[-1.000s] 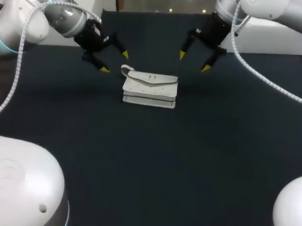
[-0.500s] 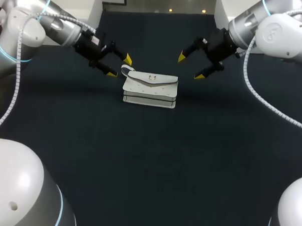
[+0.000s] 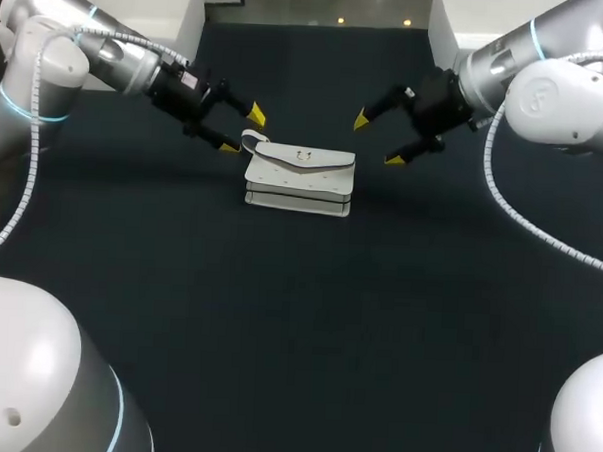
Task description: Pick up the bag, open it, inspect its contents, close it, and place it on the opposite side
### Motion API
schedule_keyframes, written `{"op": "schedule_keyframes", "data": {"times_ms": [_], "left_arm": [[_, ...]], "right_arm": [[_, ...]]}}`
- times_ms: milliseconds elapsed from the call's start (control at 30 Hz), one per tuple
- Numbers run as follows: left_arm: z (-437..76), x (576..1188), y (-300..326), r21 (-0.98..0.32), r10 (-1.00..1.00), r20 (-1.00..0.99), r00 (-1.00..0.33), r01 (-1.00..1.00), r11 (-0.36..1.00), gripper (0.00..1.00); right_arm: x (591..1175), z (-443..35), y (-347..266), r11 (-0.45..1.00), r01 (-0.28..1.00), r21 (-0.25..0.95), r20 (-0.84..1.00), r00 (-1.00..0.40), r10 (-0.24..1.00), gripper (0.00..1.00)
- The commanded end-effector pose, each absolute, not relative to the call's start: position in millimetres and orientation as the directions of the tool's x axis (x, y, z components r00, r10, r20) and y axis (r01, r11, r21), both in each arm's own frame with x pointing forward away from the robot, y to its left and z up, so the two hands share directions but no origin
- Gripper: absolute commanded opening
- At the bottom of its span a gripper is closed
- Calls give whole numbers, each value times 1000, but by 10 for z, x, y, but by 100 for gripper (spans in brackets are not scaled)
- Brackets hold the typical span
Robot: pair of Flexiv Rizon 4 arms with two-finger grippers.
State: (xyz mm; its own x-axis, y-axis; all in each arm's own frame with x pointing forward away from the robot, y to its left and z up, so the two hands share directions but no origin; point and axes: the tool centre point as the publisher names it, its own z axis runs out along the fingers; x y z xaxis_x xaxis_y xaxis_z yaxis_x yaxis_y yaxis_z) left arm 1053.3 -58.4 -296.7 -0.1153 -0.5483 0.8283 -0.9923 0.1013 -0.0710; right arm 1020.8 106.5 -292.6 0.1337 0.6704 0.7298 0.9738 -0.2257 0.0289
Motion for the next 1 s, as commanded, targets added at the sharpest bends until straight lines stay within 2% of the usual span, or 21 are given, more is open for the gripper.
{"op": "schedule_keyframes", "data": {"times_ms": [33, 200, 667, 1000], "left_arm": [[-3094, 10624, -631, -27, -504, 860, -79, -994, 110, 100], [-3154, 10625, -656, 8, -501, 864, -43, -995, 100, 100], [-3291, 10703, -655, 72, -447, 894, 17, -992, 108, 100], [-3413, 10763, -672, 102, -407, 912, 50, -989, 108, 100]], "right_arm": [[10344, -3088, 1131, -219, 976, 9, 747, 139, 650, 100], [10348, -3159, 1174, -207, 978, 2, 787, 126, 604, 100], [10380, -3391, 1304, -152, 988, 0, 810, 89, 580, 100], [10436, -3576, 1368, -147, 988, -51, 847, 121, 518, 100]]}}
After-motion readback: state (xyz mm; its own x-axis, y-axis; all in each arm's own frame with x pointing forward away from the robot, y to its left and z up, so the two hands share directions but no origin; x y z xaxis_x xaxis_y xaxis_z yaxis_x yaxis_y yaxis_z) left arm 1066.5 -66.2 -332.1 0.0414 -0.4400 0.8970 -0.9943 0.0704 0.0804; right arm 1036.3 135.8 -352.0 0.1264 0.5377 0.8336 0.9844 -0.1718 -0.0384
